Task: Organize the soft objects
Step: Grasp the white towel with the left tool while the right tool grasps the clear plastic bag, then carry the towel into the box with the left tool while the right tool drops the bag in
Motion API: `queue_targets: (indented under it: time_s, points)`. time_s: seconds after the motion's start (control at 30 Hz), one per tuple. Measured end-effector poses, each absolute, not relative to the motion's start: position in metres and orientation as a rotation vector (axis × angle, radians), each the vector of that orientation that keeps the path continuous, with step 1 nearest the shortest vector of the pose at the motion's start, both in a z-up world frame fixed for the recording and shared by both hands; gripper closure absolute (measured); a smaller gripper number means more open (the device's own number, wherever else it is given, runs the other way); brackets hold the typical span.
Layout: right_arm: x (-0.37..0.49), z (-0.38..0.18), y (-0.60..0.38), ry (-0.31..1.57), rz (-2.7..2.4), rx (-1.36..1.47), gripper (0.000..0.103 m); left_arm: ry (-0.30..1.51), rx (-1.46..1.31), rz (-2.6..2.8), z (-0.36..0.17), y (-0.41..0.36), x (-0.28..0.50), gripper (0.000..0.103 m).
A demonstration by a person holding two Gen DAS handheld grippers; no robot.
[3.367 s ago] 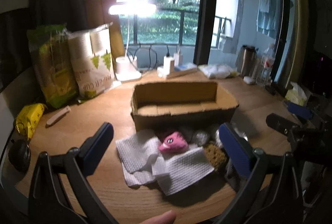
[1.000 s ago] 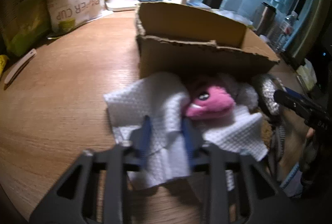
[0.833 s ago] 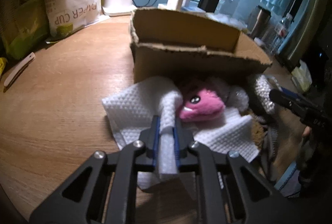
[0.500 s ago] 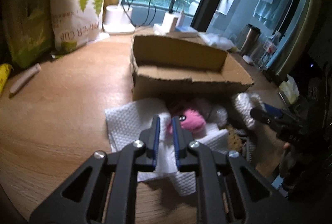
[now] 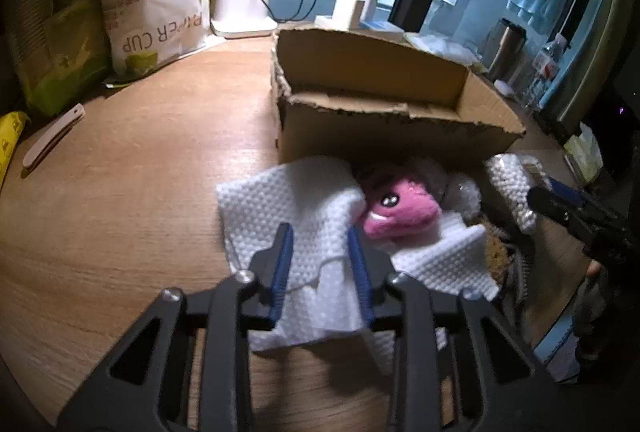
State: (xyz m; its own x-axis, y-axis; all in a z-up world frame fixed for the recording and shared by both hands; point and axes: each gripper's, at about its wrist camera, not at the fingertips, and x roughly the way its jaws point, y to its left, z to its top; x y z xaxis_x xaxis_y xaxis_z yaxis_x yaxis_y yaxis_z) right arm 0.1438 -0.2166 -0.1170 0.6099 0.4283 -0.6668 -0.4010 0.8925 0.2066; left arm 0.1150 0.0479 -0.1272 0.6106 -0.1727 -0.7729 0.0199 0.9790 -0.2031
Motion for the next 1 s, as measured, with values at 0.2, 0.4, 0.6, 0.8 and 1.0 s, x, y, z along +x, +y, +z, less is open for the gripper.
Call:
queue_targets:
  time_s: [0.2, 0.4, 0.6, 0.8, 1.0]
  points:
    - [0.147, -0.118, -0.218, 0.783, 0.48, 0.042, 0.033, 0.926, -0.186, -0.129, -0.138, 0.046, 0.121, 0.053]
    - [0.148, -0.115, -0.22, 0.773, 0.48, 0.044, 0.033, 0.928, -0.175, -0.183, -0.141, 0.042, 0.12, 0.1]
    - [0.145, -0.107, -0.215, 0.756, 0.494, 0.032, 0.033, 0.868, -0.247, -0.215, -0.117, 0.051, 0.112, 0.1]
    - [0.14, -0.085, -0.211, 0.711, 0.522, 0.022, 0.033, 0.78, -0.251, -0.24, -0.079, 0.059, 0.103, 0.1]
    - [0.143, -0.064, -0.21, 0.657, 0.536, 0.008, 0.033, 0.7, -0.248, -0.242, -0.05, 0.065, 0.109, 0.1]
